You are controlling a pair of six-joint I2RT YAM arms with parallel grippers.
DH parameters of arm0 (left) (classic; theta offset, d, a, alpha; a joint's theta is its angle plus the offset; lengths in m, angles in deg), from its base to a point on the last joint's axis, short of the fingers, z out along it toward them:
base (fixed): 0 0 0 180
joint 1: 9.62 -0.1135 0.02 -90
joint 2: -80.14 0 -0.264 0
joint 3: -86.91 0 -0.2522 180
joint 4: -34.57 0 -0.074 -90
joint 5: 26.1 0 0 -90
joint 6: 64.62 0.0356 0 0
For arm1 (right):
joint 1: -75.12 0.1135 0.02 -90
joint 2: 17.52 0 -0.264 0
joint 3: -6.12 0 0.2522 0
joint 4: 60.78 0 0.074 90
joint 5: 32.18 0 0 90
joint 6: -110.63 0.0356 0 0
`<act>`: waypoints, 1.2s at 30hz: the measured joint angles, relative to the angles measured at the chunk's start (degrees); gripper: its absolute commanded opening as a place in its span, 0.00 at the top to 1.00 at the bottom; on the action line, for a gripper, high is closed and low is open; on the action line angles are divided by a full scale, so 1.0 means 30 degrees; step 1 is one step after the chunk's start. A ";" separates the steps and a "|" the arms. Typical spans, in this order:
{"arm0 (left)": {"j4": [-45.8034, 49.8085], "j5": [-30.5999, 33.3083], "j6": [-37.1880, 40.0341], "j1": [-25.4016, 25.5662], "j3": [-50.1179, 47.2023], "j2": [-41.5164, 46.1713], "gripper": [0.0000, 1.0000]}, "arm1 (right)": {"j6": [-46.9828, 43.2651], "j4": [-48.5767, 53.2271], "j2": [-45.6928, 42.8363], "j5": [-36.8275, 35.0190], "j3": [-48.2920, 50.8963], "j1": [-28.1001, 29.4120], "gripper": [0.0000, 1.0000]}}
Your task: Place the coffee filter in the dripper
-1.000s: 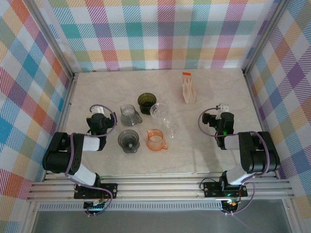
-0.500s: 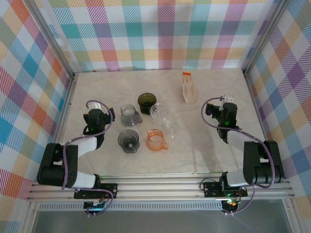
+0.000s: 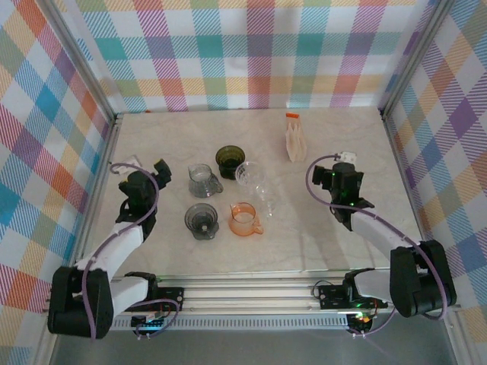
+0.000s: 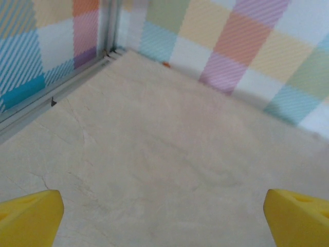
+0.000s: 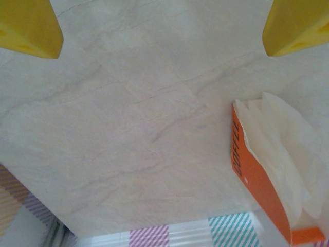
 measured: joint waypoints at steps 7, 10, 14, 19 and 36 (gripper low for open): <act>0.3206 0.0554 -0.6951 -0.0240 0.0481 0.2667 0.00 | 0.5231 0.2637 -0.0255 0.0270 -0.0918 -0.0408 0.01; 0.4561 0.0401 -0.8772 -0.0313 0.0816 0.3322 0.00 | 0.5639 0.3162 -0.0277 0.1668 -0.0969 -0.0364 0.01; 0.4794 -0.1399 -0.9471 -0.0313 0.0772 0.4102 0.00 | 0.5697 0.4772 -0.0459 0.3723 -0.1392 0.0138 0.00; 0.6288 -0.5238 -0.9056 -0.0197 0.1829 0.3672 0.12 | 0.5544 0.6222 -0.1443 0.5158 -0.1457 0.2382 0.01; 1.1526 -0.9551 -0.7497 0.5493 0.2375 0.4823 0.20 | 0.5501 0.8131 -0.0692 0.4663 -0.1537 0.9952 0.10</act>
